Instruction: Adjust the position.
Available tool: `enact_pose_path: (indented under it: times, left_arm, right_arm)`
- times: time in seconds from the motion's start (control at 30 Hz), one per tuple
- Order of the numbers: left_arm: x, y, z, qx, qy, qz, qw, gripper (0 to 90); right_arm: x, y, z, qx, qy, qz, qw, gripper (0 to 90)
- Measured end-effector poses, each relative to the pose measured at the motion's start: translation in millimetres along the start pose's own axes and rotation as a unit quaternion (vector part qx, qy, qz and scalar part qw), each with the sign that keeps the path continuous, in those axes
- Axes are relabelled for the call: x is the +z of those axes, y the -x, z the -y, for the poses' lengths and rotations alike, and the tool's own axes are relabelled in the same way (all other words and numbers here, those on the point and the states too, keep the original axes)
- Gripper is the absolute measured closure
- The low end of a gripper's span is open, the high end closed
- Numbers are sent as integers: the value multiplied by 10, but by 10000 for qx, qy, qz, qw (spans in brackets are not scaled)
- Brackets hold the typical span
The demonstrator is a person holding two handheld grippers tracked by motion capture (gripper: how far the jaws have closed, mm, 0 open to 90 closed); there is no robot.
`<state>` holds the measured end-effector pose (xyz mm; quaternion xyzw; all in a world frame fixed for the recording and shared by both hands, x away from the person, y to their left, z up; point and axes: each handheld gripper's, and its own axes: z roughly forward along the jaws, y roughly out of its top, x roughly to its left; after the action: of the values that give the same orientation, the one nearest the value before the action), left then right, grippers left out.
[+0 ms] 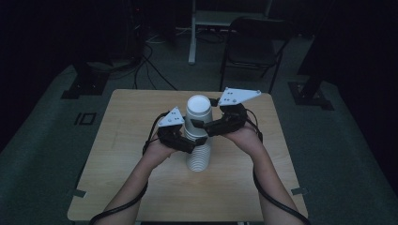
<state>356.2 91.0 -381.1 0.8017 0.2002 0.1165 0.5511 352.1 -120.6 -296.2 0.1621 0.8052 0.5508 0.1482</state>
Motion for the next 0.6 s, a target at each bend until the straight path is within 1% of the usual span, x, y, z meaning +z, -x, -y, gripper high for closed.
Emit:
enact_pose_path:
  times: [0.2,0.3,0.4,0.47,0.6]
  left_arm:
    - [2,1,-2,-10,2,-4,10000,65]
    - [2,2,-6,3,-19,-13,10000,64]
    - [1,3,-6,-4,-22,-5,10000,64]
    - [0,2,-6,-3,-25,-2,10000,64]
    - [-1,4,-4,-2,-18,-4,10000,65]
  right_arm:
    - [-8,-20,-24,-14,-20,90,10000,203]
    - [-14,-18,-34,-7,10,84,10000,206]
    - [-43,-13,-66,37,96,86,9999,208]
    - [-60,-10,-97,31,124,86,9999,208]
    - [-63,-21,-140,-24,86,128,9999,209]
